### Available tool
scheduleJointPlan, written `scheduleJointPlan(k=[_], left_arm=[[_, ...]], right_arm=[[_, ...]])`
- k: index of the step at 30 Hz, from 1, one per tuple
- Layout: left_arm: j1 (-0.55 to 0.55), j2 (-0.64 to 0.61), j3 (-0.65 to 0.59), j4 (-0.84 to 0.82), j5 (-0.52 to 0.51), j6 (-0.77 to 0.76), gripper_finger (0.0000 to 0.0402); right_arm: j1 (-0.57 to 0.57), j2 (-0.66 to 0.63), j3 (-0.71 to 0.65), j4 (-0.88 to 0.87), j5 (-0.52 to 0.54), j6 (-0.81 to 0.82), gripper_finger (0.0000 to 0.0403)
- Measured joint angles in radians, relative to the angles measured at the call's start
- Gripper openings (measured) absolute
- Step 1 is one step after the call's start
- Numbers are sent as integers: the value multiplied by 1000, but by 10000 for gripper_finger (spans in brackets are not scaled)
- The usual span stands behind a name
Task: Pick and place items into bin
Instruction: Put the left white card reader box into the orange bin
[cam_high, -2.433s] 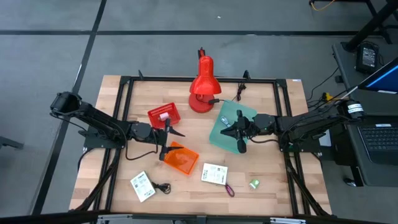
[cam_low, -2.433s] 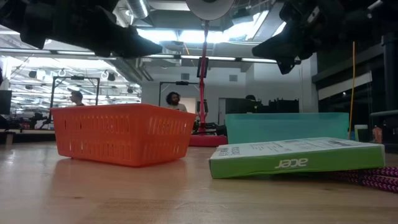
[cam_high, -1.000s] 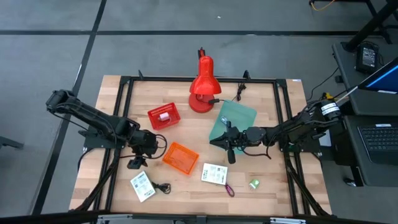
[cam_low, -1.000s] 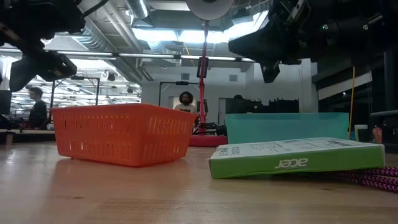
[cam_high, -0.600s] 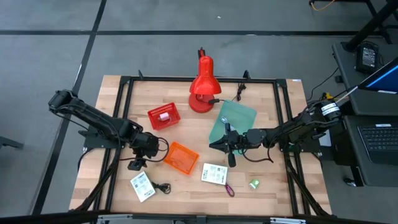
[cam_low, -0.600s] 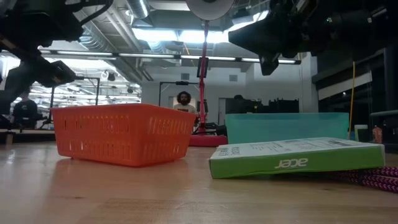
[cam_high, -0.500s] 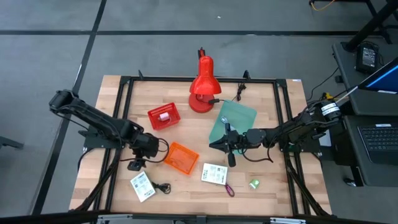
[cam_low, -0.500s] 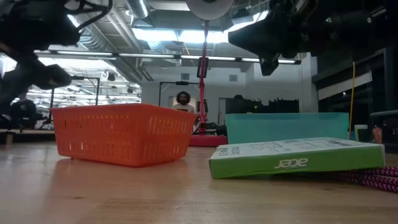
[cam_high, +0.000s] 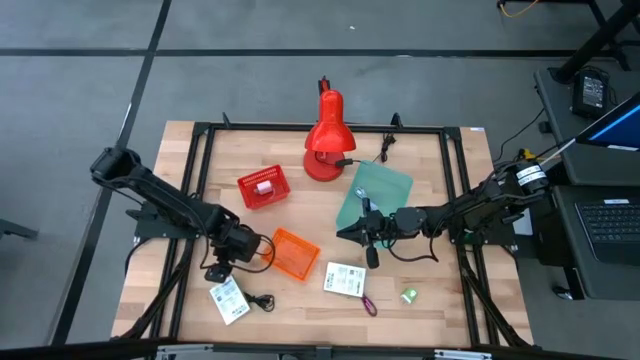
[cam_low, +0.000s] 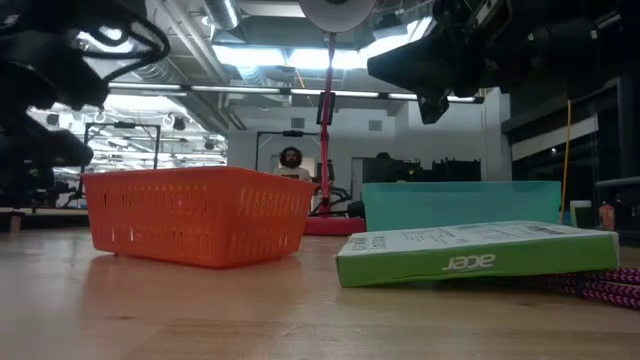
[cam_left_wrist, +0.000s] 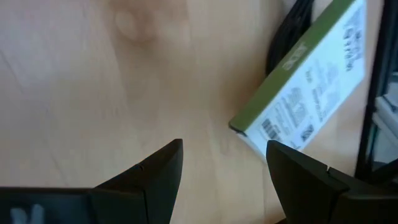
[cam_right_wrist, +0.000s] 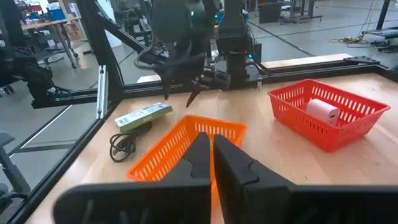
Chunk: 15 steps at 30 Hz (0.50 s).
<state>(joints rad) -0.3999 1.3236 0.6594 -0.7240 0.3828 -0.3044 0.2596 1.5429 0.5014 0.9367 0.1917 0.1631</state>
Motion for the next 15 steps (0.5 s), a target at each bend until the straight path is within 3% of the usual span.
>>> scheduleJointPlan(k=[15], left_arm=[[-12, 98, 0, 42, 5, -12, 226]], right_arm=[[0, 0, 0, 1, 2, -14, 4]])
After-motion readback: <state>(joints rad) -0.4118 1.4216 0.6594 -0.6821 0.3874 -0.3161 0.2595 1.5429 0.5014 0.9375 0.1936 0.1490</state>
